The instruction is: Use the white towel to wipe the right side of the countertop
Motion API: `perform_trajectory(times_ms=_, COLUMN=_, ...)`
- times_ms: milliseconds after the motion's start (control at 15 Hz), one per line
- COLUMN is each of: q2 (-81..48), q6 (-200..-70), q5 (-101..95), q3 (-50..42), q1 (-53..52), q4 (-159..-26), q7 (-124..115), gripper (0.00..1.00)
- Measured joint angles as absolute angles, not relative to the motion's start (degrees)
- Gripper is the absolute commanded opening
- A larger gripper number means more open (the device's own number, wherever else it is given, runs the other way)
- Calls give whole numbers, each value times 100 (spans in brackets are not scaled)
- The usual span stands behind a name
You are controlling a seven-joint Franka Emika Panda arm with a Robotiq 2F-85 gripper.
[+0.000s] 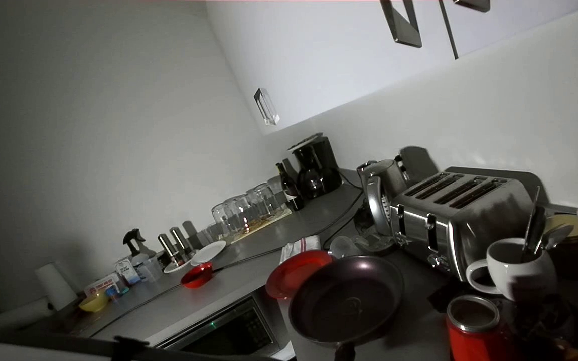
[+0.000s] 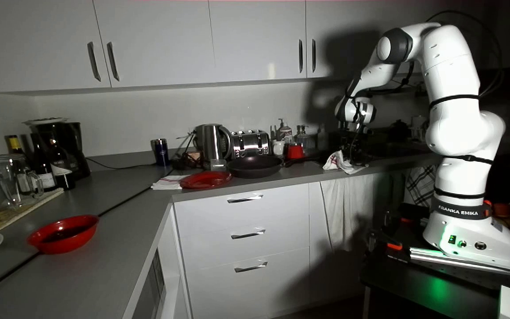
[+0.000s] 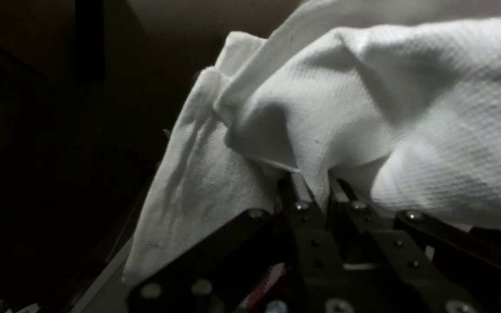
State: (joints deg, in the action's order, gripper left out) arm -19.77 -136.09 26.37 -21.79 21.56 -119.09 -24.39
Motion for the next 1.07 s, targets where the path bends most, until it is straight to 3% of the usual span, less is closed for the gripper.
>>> perform_trajectory(times_ms=1067, q2=-1945, q6=-14375, q5=2337, q3=-2738, q1=2623, q4=-12193, q7=-2422, gripper=4)
